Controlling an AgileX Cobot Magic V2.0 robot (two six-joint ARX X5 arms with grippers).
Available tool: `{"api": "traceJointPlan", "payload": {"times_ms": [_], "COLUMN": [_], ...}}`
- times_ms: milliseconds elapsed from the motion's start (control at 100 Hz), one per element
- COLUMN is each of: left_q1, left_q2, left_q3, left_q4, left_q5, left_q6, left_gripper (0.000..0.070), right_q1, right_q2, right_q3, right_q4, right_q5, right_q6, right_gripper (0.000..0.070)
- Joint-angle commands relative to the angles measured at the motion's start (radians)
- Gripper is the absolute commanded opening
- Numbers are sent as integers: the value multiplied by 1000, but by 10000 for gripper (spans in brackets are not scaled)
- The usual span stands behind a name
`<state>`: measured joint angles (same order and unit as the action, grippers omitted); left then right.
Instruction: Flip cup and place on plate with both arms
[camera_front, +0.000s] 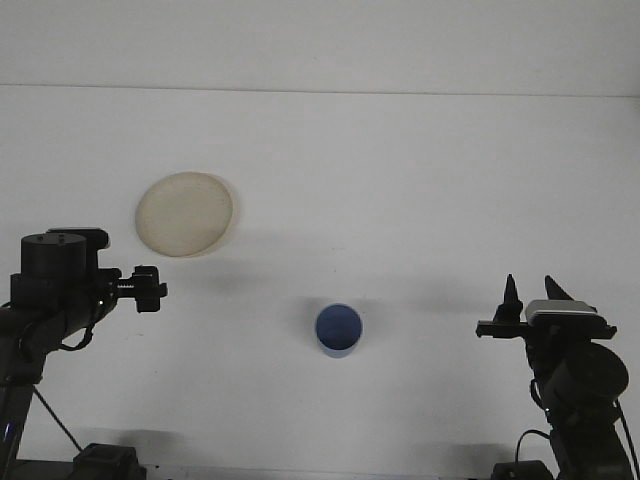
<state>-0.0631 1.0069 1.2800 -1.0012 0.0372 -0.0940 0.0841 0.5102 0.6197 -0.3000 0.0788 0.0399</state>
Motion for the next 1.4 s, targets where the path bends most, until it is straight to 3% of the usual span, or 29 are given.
{"api": "traceJointPlan", "payload": {"times_ms": [0,290,730,1050,1390], "left_q1": [-1,-69,-444,-652,-755], "left_q2": [6,53,384,627,772], "left_q3": [23,42,205,358,365], "left_q4": [-9,-15,32,47,35], "left_q5": [5,72,72,72,72], "left_q6": [-5,-31,-54,-21,8], "left_gripper": [537,534,534,534,534], "right_q1": [0,0,0,0,0], "right_q2": [1,1,1,1,1], "right_q3": [7,7,7,7,7], "right_q4": [11,11,11,11,11], "right_q5": [1,1,0,1,0], "right_q6": [-11,-11,-11,-11,-10], "right_gripper": [377,377,377,377,377]}}
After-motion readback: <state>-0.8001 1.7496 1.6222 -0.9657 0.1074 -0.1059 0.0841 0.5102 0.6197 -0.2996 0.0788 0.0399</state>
